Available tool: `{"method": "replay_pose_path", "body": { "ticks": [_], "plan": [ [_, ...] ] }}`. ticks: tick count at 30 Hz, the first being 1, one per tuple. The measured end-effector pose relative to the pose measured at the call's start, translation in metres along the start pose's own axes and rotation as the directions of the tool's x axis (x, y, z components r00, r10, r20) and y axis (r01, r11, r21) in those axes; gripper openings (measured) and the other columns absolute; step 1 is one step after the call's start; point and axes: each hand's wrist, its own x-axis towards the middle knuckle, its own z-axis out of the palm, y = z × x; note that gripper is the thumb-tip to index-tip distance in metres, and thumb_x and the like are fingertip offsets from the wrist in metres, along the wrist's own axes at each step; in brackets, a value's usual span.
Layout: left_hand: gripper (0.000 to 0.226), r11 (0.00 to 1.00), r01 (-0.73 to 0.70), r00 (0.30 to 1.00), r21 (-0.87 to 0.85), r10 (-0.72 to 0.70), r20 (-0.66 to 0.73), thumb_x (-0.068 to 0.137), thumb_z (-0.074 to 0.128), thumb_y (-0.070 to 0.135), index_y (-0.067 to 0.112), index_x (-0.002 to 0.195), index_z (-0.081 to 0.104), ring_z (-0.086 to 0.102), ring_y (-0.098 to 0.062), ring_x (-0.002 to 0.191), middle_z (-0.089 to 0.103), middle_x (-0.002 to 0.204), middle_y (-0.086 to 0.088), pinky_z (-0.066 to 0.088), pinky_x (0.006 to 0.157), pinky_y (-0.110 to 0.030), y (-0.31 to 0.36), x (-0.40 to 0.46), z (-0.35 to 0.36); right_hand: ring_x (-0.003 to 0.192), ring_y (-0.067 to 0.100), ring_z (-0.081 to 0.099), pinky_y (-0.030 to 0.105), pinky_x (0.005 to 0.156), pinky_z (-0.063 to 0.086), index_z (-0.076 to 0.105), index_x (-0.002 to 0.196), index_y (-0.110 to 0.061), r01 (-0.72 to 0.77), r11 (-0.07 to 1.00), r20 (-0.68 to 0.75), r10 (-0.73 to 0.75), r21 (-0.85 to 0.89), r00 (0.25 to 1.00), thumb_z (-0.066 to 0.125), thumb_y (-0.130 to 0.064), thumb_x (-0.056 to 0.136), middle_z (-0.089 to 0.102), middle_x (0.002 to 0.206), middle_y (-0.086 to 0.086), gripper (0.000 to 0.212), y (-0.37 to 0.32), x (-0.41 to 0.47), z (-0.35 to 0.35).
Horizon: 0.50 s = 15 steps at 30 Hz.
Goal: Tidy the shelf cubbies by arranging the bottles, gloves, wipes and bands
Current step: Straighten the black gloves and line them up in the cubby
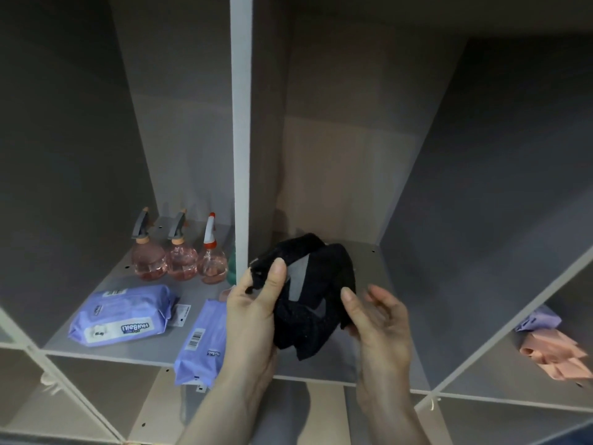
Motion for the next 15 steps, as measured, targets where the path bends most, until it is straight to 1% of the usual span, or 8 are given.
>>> {"method": "replay_pose_path", "body": {
  "ticks": [2,4,6,8,9,11,12,15],
  "plan": [
    [0.012,0.967,-0.152,0.988,0.204,0.148,0.034,0.076,0.075,0.025,0.018,0.085,0.072,0.066,-0.018,0.082,0.072,0.084,-0.003,0.048,0.078,-0.035,0.001,-0.002,0.0,0.081,0.017,0.059,0.027,0.07,0.045,0.062,0.094,-0.012,-0.02,0.999,0.003,0.02,-0.044,1.0,0.073,-0.029,0.073,0.064,0.087,0.004,0.029,0.0,-0.005,0.002],
    [0.007,0.911,-0.23,0.968,0.342,0.179,0.174,0.072,0.078,0.019,0.021,0.073,0.071,0.059,-0.008,0.067,0.066,0.069,0.005,0.046,0.065,-0.024,-0.001,-0.008,0.002,0.082,0.02,0.062,0.029,0.068,0.047,0.068,0.096,-0.009,-0.102,0.995,0.198,0.096,0.016,0.975,0.064,-0.043,0.073,0.07,0.087,0.009,0.042,-0.003,-0.008,0.007],
    [0.012,0.882,-0.257,0.935,0.395,0.123,0.333,0.07,0.076,0.012,0.022,0.073,0.071,0.064,-0.001,0.072,0.071,0.075,0.01,0.048,0.067,-0.014,-0.001,-0.013,0.005,0.096,0.023,0.068,0.034,0.078,0.053,0.066,0.112,-0.008,-0.209,0.967,0.336,0.151,0.144,0.93,0.058,-0.044,0.076,0.072,0.105,0.013,0.053,-0.008,-0.008,0.01],
    [0.017,0.849,-0.285,0.895,0.445,0.069,0.44,0.07,0.079,0.014,0.028,0.077,0.073,0.067,-0.002,0.091,0.074,0.094,0.011,0.05,0.079,-0.016,0.0,-0.014,0.004,0.105,0.025,0.067,0.033,0.084,0.056,0.062,0.12,-0.005,-0.254,0.938,0.376,0.153,0.236,0.914,0.058,-0.038,0.079,0.07,0.112,0.015,0.053,-0.013,-0.005,0.009],
    [0.018,0.842,-0.286,0.884,0.458,0.047,0.466,0.07,0.081,0.017,0.029,0.079,0.072,0.066,-0.004,0.094,0.073,0.099,0.009,0.051,0.08,-0.019,0.002,-0.013,0.003,0.106,0.025,0.067,0.032,0.086,0.056,0.061,0.122,-0.005,-0.254,0.934,0.385,0.144,0.252,0.912,0.058,-0.034,0.081,0.07,0.113,0.015,0.05,-0.014,-0.004,0.009],
    [0.02,0.842,-0.268,0.888,0.469,0.026,0.46,0.069,0.079,0.028,0.025,0.086,0.069,0.066,-0.008,0.088,0.072,0.094,0.004,0.053,0.074,-0.022,0.004,-0.012,0.003,0.107,0.024,0.067,0.031,0.088,0.054,0.06,0.123,-0.007,-0.224,0.941,0.38,0.116,0.252,0.918,0.059,-0.027,0.082,0.07,0.113,0.013,0.046,-0.012,-0.002,0.007],
    [0.029,0.84,-0.26,0.898,0.477,0.029,0.44,0.067,0.078,0.035,0.023,0.091,0.067,0.066,-0.009,0.086,0.071,0.09,0.002,0.053,0.075,-0.023,0.006,-0.011,0.004,0.106,0.024,0.067,0.032,0.089,0.054,0.06,0.122,-0.008,-0.197,0.951,0.359,0.101,0.24,0.928,0.062,-0.025,0.081,0.07,0.112,0.013,0.045,-0.01,-0.002,0.007],
    [0.056,0.863,-0.171,0.934,0.476,-0.012,0.357,0.061,0.076,0.046,0.024,0.11,0.061,0.066,-0.008,0.083,0.066,0.082,0.003,0.053,0.08,-0.023,0.008,-0.013,0.008,0.106,0.028,0.066,0.042,0.091,0.052,0.064,0.114,-0.016,-0.111,0.974,0.274,0.053,0.2,0.96,0.084,-0.039,0.061,0.071,0.109,0.011,0.061,-0.003,-0.005,0.01]
  ]
}}
